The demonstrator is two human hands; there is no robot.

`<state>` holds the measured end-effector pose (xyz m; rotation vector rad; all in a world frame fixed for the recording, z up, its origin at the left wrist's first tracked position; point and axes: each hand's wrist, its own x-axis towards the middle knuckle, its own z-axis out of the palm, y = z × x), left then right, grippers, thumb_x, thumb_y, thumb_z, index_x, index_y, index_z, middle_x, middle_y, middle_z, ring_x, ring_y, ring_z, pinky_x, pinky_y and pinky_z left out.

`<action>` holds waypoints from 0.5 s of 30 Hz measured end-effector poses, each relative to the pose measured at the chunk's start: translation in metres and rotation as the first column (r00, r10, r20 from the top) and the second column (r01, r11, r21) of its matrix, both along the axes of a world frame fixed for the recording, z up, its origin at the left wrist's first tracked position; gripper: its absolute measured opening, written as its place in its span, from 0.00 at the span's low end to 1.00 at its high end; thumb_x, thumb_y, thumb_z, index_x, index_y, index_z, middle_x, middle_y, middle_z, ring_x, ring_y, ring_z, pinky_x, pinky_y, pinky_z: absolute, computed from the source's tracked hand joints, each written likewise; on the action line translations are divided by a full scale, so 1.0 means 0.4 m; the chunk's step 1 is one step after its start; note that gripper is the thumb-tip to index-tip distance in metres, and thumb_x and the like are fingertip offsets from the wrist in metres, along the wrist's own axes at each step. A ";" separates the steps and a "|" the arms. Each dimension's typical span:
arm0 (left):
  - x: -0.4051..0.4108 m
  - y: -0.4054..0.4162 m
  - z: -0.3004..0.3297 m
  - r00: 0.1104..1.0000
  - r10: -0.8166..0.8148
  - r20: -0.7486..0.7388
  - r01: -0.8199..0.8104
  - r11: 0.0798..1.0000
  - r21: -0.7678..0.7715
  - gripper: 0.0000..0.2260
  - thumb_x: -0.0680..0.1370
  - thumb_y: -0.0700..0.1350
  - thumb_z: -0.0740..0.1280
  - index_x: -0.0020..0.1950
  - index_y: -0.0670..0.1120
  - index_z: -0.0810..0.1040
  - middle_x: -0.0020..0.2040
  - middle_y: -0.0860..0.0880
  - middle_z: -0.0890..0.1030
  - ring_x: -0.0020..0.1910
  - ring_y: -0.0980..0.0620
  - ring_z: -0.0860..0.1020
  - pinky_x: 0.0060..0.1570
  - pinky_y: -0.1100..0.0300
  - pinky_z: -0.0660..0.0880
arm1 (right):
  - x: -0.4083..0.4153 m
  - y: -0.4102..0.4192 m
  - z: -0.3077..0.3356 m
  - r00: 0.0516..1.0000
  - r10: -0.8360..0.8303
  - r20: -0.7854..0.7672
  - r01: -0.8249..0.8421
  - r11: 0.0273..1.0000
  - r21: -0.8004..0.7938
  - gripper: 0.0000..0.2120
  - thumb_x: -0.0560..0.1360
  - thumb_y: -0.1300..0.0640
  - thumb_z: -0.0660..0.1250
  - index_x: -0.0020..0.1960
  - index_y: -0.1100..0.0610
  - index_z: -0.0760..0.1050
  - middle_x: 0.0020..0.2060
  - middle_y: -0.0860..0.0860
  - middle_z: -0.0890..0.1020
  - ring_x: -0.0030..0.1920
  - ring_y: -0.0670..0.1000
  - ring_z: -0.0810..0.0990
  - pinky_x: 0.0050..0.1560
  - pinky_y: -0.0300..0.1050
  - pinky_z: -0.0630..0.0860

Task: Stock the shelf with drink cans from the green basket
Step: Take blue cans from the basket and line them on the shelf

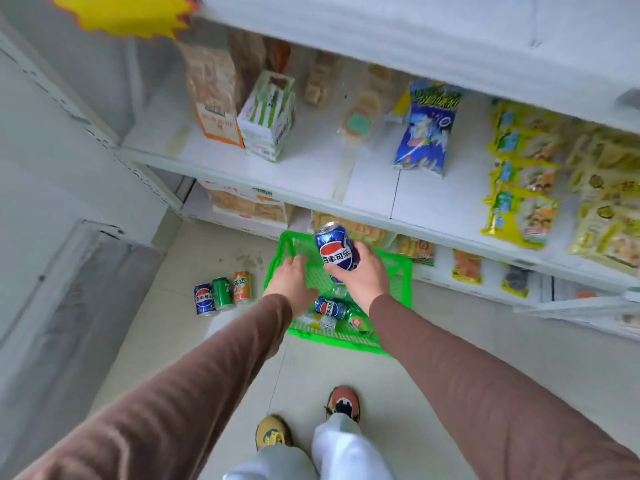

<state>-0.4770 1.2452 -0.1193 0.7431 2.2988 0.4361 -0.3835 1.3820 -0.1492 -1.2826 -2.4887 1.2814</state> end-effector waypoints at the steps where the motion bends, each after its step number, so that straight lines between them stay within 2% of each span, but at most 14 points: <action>1: 0.000 0.006 0.092 1.000 -0.010 -0.014 0.011 0.999 0.031 0.33 0.73 0.46 0.70 0.74 0.42 0.61 0.72 0.41 0.67 0.70 0.43 0.67 0.69 0.52 0.64 | 0.008 0.000 0.096 0.999 -0.023 -0.040 0.023 1.000 0.003 0.24 0.65 0.43 0.78 0.57 0.49 0.77 0.51 0.48 0.81 0.53 0.51 0.79 0.54 0.50 0.78; 6: 0.027 0.044 0.505 0.991 -0.097 -0.095 0.114 0.974 0.193 0.33 0.72 0.45 0.72 0.73 0.43 0.62 0.68 0.41 0.70 0.66 0.42 0.70 0.66 0.51 0.67 | 0.052 0.014 0.517 0.971 -0.139 -0.197 0.148 0.988 0.035 0.27 0.63 0.43 0.78 0.59 0.48 0.76 0.50 0.44 0.80 0.53 0.48 0.80 0.53 0.45 0.76; 8: 0.040 0.060 0.621 0.984 -0.126 -0.127 0.156 0.952 0.262 0.33 0.71 0.45 0.73 0.73 0.44 0.63 0.67 0.42 0.70 0.65 0.43 0.71 0.66 0.51 0.68 | 0.067 0.029 0.638 0.949 -0.167 -0.267 0.179 0.984 0.021 0.28 0.63 0.43 0.78 0.60 0.48 0.76 0.53 0.46 0.81 0.54 0.48 0.80 0.56 0.48 0.77; 15: 0.059 0.163 0.875 0.931 -0.194 -0.308 0.312 0.861 0.401 0.34 0.71 0.49 0.73 0.73 0.46 0.63 0.67 0.45 0.70 0.65 0.46 0.72 0.64 0.54 0.69 | 0.120 0.129 0.933 0.870 -0.209 -0.447 0.249 0.968 0.032 0.27 0.64 0.46 0.79 0.60 0.49 0.75 0.53 0.45 0.82 0.53 0.46 0.82 0.56 0.49 0.79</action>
